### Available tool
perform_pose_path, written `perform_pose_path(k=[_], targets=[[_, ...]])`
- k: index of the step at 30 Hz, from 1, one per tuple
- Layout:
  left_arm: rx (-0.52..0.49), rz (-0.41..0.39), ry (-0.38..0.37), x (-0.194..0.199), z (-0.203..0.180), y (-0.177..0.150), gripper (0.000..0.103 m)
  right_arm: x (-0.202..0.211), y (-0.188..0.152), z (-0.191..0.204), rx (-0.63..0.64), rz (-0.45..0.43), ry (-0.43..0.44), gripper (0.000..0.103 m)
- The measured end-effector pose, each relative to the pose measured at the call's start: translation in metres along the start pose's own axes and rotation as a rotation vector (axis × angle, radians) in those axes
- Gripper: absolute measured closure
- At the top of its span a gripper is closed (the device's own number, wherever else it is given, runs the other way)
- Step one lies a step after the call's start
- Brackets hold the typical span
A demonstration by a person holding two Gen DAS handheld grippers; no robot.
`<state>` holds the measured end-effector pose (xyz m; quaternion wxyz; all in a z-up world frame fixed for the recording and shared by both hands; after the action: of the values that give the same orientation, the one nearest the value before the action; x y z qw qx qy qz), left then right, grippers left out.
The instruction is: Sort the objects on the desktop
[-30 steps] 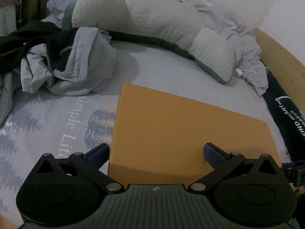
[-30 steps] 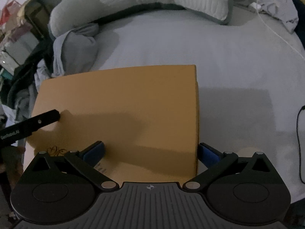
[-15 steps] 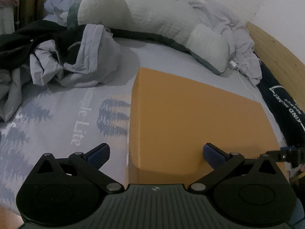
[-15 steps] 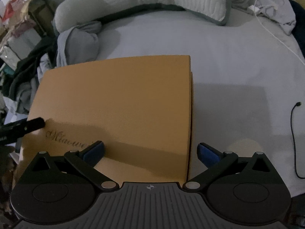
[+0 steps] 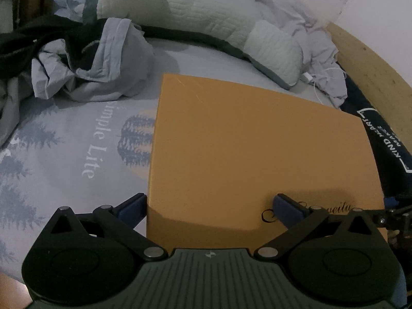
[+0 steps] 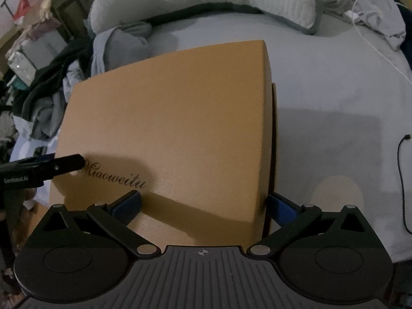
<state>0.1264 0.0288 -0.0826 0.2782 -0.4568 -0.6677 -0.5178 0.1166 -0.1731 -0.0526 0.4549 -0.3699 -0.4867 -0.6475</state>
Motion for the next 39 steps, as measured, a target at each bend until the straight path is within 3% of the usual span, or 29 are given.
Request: perform_pose_path(k=[10,13,14,18,24,32,39], targets=[[0.016,0.021,0.003,0.001,-0.014,0.007,0.0,0.002,0.009,-0.012,-0.018,-0.008,-0.024,0.0],[0.011,0.025,0.013,0.0,-0.017,0.009,0.0,0.0,0.014,0.006,0.004,-0.007,0.088,0.0],[0.004,0.026,0.022,-0.001,-0.017,0.01,0.0,-0.002,0.016,0.014,0.023,-0.006,0.088,0.0],[0.01,0.03,0.024,-0.009,-0.011,0.01,0.0,-0.012,0.022,0.036,0.129,-0.02,0.007,0.0],[0.012,0.019,0.014,-0.01,-0.01,0.009,0.0,-0.005,0.029,0.003,0.051,-0.091,-0.064,0.0],[0.009,0.064,-0.012,-0.012,-0.004,-0.019,0.0,-0.017,-0.021,-0.047,-0.068,0.003,-0.039,0.0],[0.015,0.095,-0.033,-0.007,-0.004,-0.045,0.0,-0.027,-0.055,-0.036,-0.086,0.043,0.044,0.0]])
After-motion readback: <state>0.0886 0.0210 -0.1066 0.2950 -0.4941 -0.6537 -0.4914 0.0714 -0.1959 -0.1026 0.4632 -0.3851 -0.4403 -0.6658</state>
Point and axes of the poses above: each gripper's, at about its wrist camera, not at the fingertips, and x roughly against the way its jaws point, z to its left, y to its top, the point moved 10 cm from there along -x, roughly the way its jaws point, and after that the axes turned 10 degrees about z, right-handed, at the moved point
